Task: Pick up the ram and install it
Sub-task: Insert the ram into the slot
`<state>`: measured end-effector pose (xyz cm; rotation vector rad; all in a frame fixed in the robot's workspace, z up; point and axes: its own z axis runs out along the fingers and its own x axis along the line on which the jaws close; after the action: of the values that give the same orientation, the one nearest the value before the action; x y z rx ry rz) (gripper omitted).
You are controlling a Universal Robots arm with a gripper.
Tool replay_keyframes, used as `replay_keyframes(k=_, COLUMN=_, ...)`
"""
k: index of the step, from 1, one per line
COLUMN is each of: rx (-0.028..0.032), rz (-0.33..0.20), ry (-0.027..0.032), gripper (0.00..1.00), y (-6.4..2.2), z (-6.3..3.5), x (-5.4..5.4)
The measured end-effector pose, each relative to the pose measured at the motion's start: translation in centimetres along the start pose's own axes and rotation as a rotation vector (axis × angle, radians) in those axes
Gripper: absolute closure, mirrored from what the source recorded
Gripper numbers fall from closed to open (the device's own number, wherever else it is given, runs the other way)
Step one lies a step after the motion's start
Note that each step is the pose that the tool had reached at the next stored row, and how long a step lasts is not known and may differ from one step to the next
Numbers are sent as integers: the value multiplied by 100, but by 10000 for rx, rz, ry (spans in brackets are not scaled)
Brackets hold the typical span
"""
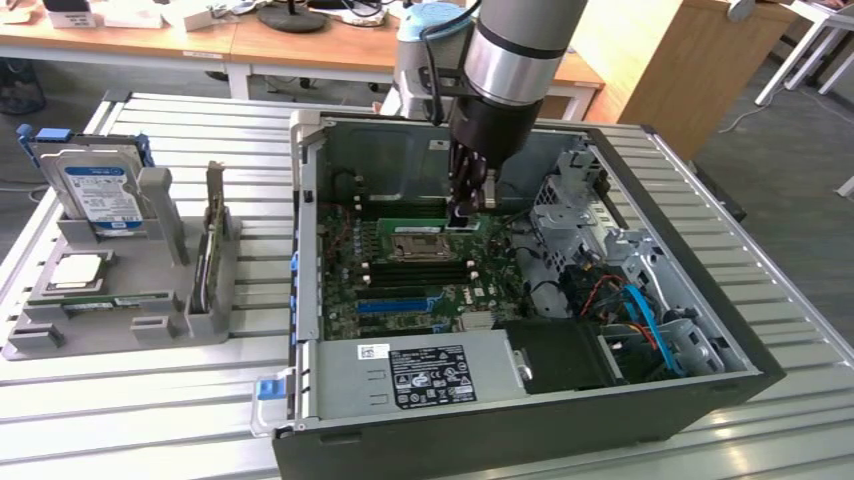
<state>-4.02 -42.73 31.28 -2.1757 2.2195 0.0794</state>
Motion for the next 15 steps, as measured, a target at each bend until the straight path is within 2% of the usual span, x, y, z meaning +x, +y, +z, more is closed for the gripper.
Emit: replay_keyframes(k=15, rx=0, rz=0, ry=0, gripper=88, y=-3, z=196, x=12)
